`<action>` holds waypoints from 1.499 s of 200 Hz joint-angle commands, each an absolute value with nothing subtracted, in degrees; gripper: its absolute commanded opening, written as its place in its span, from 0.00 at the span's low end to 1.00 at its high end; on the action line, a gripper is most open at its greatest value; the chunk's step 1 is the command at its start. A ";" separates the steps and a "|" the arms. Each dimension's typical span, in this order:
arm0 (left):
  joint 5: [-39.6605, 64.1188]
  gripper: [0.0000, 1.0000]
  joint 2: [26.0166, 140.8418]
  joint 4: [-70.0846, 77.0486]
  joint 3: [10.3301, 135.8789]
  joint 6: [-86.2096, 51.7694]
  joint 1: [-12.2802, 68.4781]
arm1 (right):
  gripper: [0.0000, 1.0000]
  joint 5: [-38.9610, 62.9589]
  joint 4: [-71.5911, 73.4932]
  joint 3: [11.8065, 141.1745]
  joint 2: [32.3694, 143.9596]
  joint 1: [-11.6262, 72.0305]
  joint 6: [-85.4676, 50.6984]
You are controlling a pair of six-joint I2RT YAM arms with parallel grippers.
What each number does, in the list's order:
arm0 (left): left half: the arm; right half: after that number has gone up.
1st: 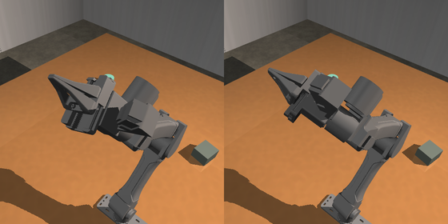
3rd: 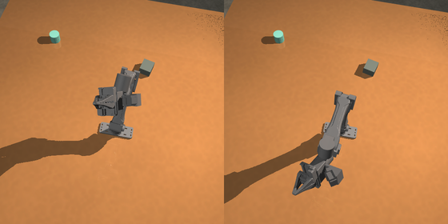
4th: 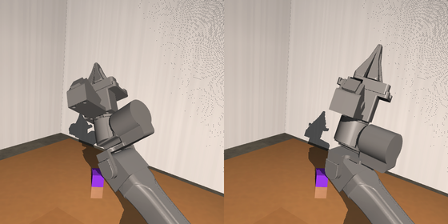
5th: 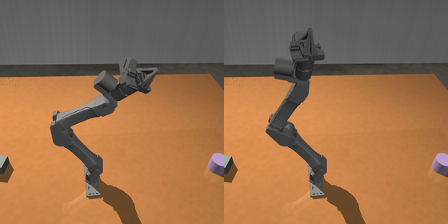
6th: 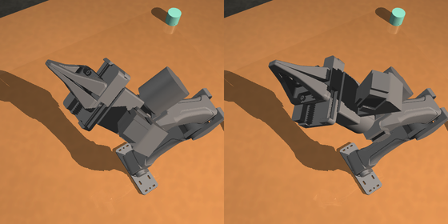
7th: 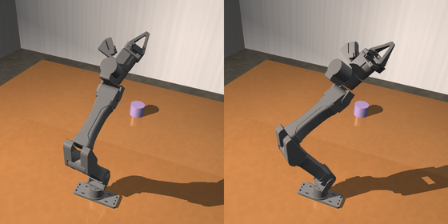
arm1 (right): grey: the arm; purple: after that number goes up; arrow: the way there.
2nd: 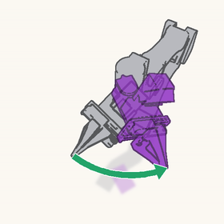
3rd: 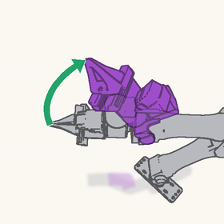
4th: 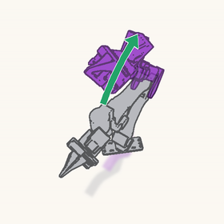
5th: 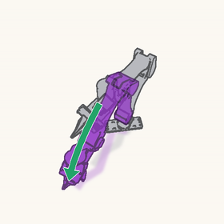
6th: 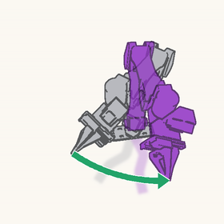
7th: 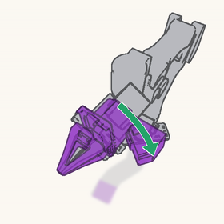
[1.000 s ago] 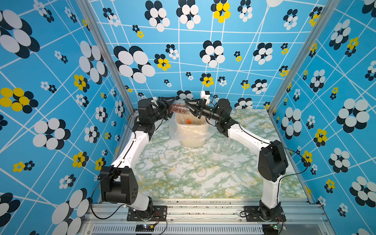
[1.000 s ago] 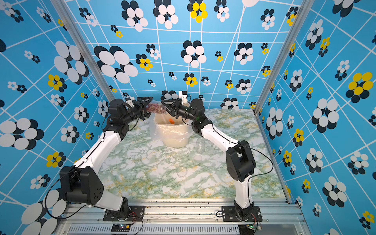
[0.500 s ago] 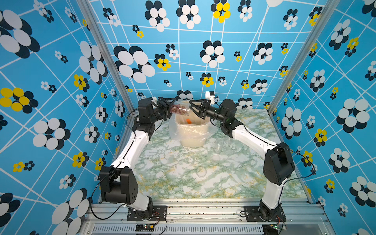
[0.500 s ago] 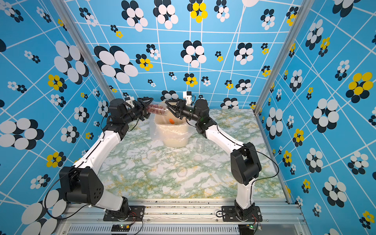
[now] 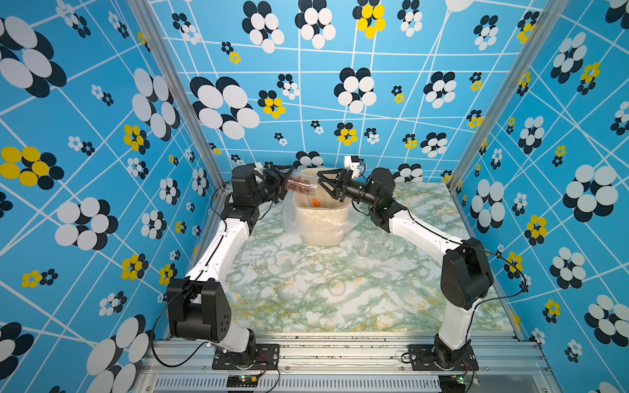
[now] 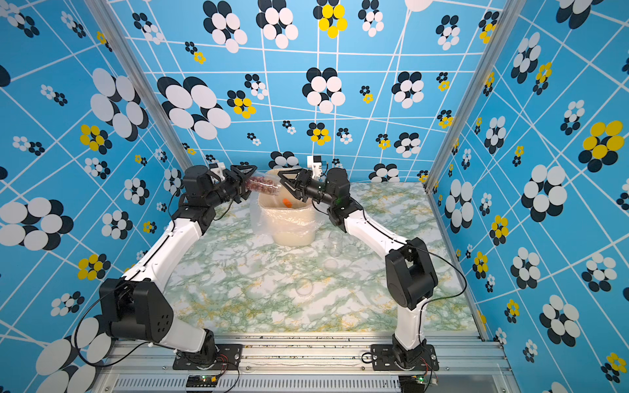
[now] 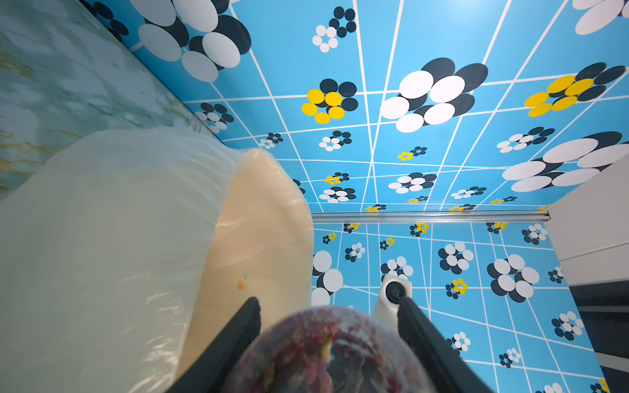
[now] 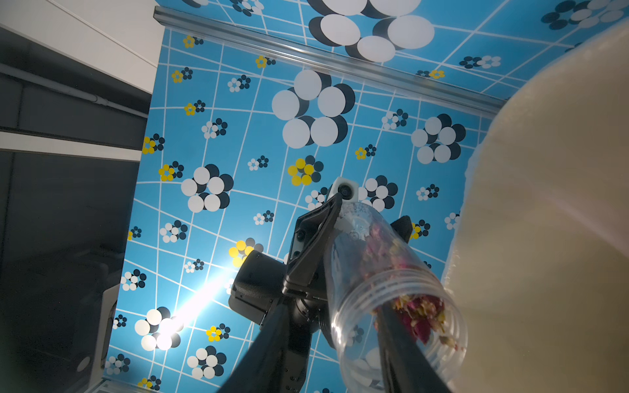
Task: Empty the moldy dried flower tea in the jars
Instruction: Pour the moldy dried flower tea into the trash bin.
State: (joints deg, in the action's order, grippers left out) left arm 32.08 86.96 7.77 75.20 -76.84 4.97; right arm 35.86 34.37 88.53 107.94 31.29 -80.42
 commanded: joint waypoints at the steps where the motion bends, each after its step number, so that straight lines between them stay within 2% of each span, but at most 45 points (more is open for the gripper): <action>1: 31.30 0.00 86.68 6.78 78.21 -73.52 5.49 | 0.46 35.69 33.71 87.71 105.56 31.02 -79.10; 109: 27.87 0.00 86.66 -1.93 83.63 -63.14 7.54 | 0.45 36.04 32.36 88.37 106.35 31.03 -78.86; 189: 25.68 0.00 86.36 -4.54 84.70 -59.81 7.71 | 0.46 33.16 21.89 88.07 102.43 30.94 -69.27; 300: 22.33 0.00 86.27 -8.91 86.34 -54.74 8.67 | 0.69 29.12 7.15 88.24 97.62 30.41 -55.50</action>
